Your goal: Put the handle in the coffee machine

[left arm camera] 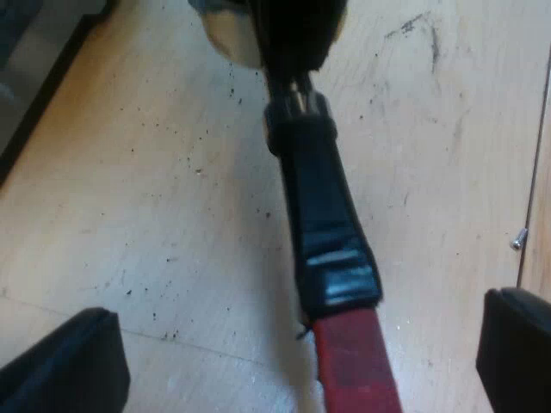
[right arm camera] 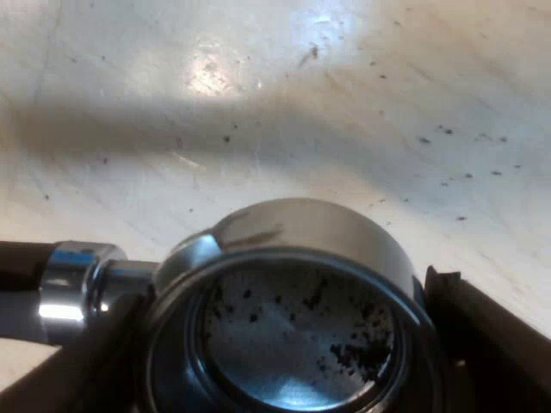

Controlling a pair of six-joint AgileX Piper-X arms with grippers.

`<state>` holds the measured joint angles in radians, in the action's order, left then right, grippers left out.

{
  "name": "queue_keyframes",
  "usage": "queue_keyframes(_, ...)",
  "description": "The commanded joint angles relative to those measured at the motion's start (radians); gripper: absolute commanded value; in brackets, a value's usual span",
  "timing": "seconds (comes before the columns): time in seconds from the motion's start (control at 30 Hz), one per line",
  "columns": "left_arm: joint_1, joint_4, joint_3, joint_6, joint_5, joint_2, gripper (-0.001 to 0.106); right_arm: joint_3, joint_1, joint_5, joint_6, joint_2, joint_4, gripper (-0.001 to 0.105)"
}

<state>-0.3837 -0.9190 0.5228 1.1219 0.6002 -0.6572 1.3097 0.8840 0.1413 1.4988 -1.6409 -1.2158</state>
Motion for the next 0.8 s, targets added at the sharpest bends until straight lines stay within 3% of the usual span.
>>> queue_keyframes(0.03,-0.005,0.004,0.006,-0.006,0.018,0.008,0.084,0.009,-0.018,0.012,-0.018,0.036,-0.003,0.000)
queue_keyframes(0.17,-0.005,0.004,0.006,-0.018,0.024,0.008,0.084,0.009,-0.025,0.012,-0.023,0.056,0.000,0.000)
queue_keyframes(0.2,-0.005,-0.008,0.006,-0.025,0.070,0.005,0.084,0.009,-0.025,0.013,-0.023,0.059,0.000,0.000)
queue_keyframes(0.4,-0.015,-0.010,0.006,-0.038,0.070,-0.033,0.084,0.032,-0.025,0.020,-0.023,0.070,-0.003,0.000)
queue_keyframes(0.6,-0.089,0.035,0.006,-0.050,-0.017,-0.115,0.084,0.078,-0.025,0.061,-0.037,0.074,-0.003,0.000)
queue_keyframes(0.8,-0.089,0.072,0.006,-0.050,-0.031,-0.122,0.084,0.089,-0.032,0.084,-0.037,0.074,-0.046,0.000)
